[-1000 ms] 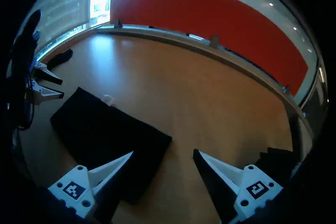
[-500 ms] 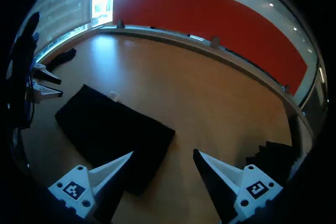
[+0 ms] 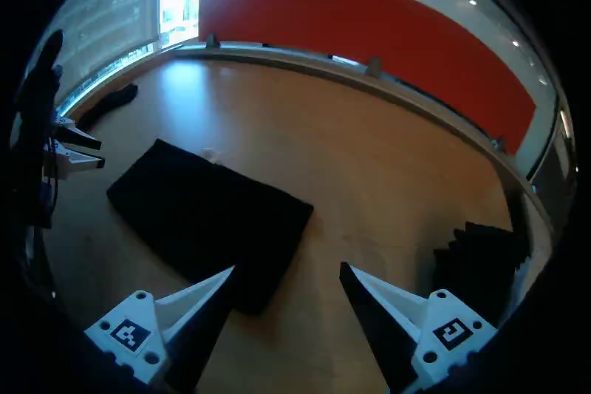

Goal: Fold towel

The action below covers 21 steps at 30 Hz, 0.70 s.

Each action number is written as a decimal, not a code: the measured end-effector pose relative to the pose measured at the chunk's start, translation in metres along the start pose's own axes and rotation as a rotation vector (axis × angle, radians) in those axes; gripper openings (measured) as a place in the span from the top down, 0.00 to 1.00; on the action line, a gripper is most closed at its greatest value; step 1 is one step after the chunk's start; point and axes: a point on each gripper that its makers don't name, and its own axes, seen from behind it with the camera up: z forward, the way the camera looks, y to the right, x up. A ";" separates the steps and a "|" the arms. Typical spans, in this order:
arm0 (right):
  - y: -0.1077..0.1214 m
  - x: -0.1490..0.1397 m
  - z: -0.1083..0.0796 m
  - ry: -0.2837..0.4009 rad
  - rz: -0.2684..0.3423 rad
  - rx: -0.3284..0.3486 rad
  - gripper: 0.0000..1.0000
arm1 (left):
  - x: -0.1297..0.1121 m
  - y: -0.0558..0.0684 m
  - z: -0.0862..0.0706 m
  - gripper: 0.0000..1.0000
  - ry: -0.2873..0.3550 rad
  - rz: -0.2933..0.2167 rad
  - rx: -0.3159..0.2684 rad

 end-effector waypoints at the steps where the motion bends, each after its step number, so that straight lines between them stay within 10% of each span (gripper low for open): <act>1: 0.000 0.000 0.000 -0.001 -0.002 0.001 0.00 | -0.001 -0.001 -0.001 0.23 0.001 -0.004 0.002; 21: -0.026 -0.008 0.008 -0.027 -0.110 0.094 0.00 | -0.040 -0.024 -0.041 0.23 -0.010 -0.104 0.074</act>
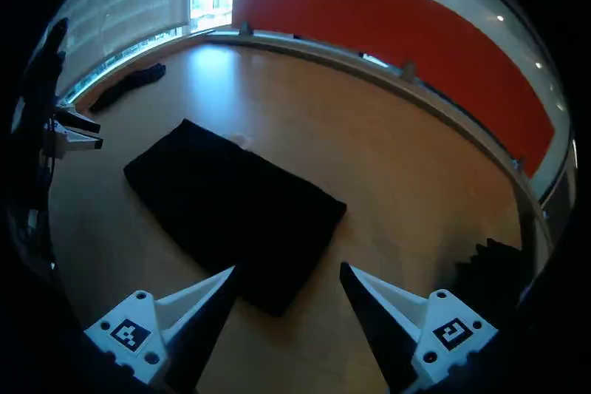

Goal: Fold towel

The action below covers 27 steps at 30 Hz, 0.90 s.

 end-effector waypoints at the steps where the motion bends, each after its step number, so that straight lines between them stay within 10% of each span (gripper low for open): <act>1: 0.000 0.000 0.001 -0.001 -0.003 0.002 0.00 | -0.002 -0.001 -0.002 0.23 -0.002 -0.004 0.002; 16: -0.006 -0.023 0.004 -0.045 -0.024 0.034 0.00 | -0.019 -0.008 -0.015 0.23 -0.020 -0.029 0.013; 27: -0.012 -0.044 0.004 -0.091 -0.042 0.067 0.25 | -0.030 -0.012 -0.021 0.23 -0.032 -0.044 0.017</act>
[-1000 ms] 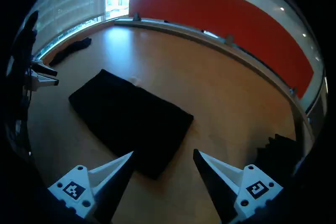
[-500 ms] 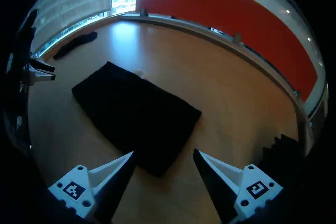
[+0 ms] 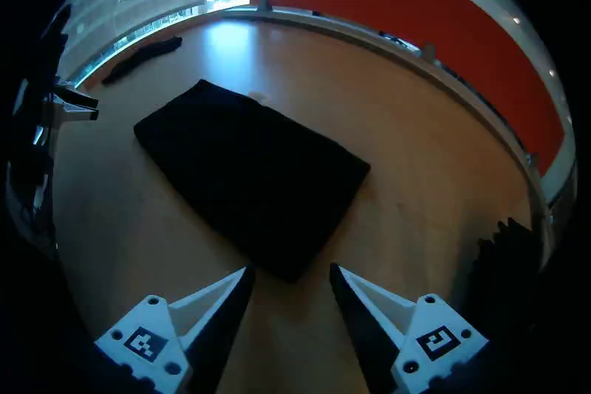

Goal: Fold towel

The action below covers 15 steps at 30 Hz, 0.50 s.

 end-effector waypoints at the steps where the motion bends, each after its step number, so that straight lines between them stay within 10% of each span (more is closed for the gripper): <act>1: -0.001 -0.001 0.000 -0.003 -0.002 0.003 0.26 | 0.000 0.000 0.000 0.23 0.000 0.000 0.000; 15: -0.004 -0.004 0.001 -0.019 0.006 0.029 0.77 | -0.003 -0.003 -0.001 0.23 -0.003 0.000 -0.001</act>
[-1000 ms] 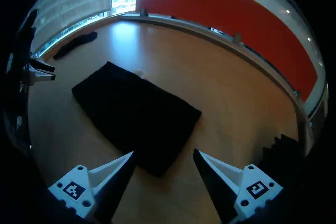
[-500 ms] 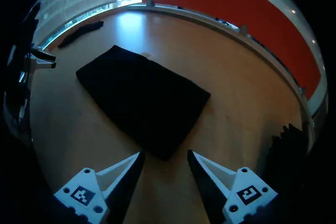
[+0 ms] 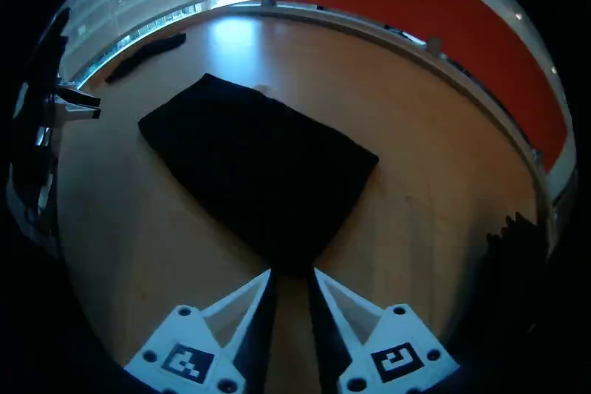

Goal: Fold towel

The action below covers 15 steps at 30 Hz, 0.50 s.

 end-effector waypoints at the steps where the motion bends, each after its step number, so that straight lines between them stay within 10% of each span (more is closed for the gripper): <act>1: 0.001 0.000 0.000 0.000 -0.004 -0.003 0.80 | 0.000 0.000 0.000 0.23 0.000 0.001 0.000; 15: 0.001 0.010 -0.003 0.028 -0.031 -0.010 0.96 | 0.000 0.000 0.001 0.23 -0.002 0.001 -0.001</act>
